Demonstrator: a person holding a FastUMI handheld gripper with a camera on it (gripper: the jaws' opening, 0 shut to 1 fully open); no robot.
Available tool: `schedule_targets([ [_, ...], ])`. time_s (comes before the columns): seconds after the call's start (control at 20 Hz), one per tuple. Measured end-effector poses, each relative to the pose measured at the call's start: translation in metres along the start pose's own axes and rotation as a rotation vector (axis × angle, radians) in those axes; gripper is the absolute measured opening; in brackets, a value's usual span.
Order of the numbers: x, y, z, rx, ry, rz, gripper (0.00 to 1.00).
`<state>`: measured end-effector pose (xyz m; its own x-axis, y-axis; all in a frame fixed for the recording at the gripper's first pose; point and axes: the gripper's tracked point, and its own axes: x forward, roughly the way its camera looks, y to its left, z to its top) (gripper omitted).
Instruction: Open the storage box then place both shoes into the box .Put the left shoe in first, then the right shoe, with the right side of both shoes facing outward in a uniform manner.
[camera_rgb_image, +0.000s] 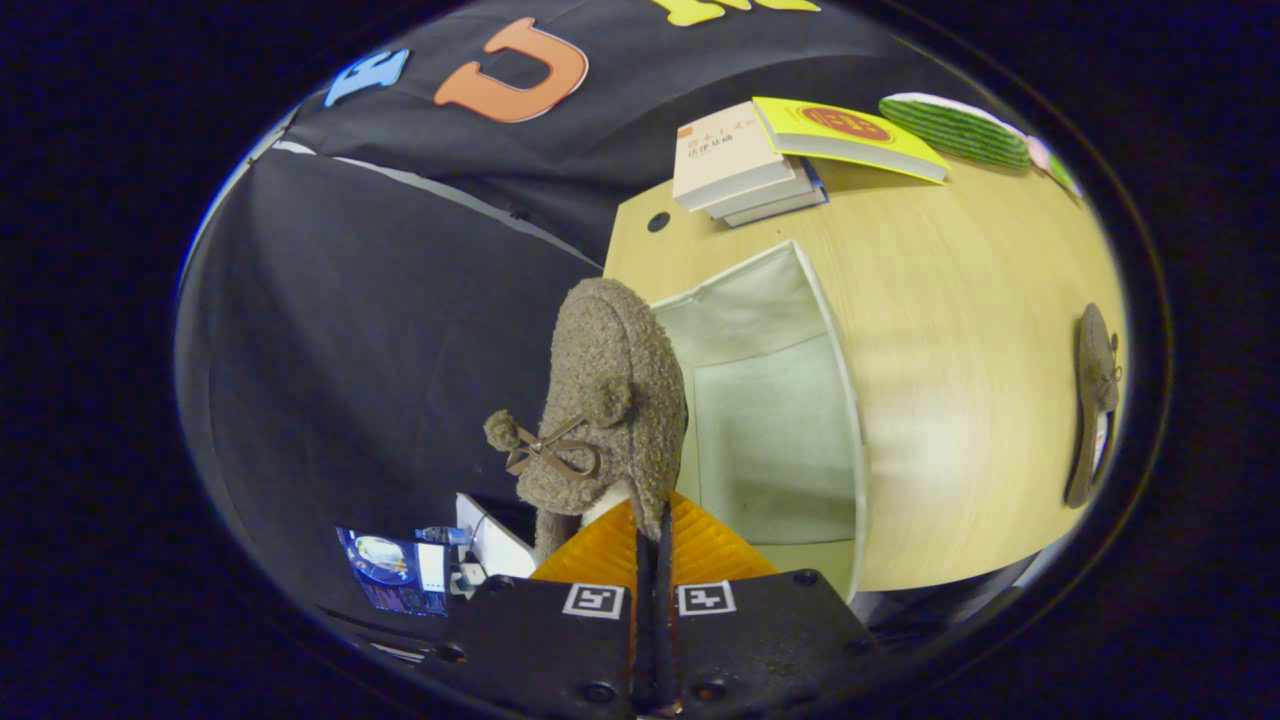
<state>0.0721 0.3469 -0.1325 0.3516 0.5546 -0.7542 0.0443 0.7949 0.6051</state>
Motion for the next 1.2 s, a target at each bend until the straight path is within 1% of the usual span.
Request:
schedule_targets([
  [0.1, 0.014, -0.005, -0.003, 0.001, 0.009, -0.033, 0.06],
  [0.25, 0.034, -0.013, -0.002, 0.020, 0.009, -0.051, 0.06],
  [0.4, 0.050, -0.029, -0.002, 0.055, 0.026, -0.086, 0.07],
  [0.5, 0.057, -0.027, 0.001, 0.078, 0.031, -0.066, 0.08],
  [0.55, 0.059, -0.024, 0.004, 0.078, 0.025, -0.050, 0.12],
  [0.6, 0.060, -0.023, 0.009, 0.074, 0.018, -0.039, 0.18],
  [0.65, 0.062, -0.020, 0.011, 0.076, 0.021, -0.023, 0.20],
  [0.7, 0.061, -0.016, 0.010, 0.074, 0.026, -0.003, 0.25],
  [0.75, 0.061, -0.014, 0.013, 0.058, 0.022, 0.005, 0.33],
  [0.8, 0.058, -0.014, 0.017, 0.034, 0.004, 0.011, 0.52],
  [0.85, 0.055, -0.014, 0.020, 0.010, -0.009, 0.012, 0.56],
  [0.95, 0.047, -0.013, 0.022, -0.021, -0.036, 0.008, 0.82],
  [1.1, 0.029, -0.011, 0.018, -0.085, -0.061, 0.010, 0.85],
  [1.2, 0.009, -0.009, 0.008, -0.133, -0.063, 0.032, 0.85],
])
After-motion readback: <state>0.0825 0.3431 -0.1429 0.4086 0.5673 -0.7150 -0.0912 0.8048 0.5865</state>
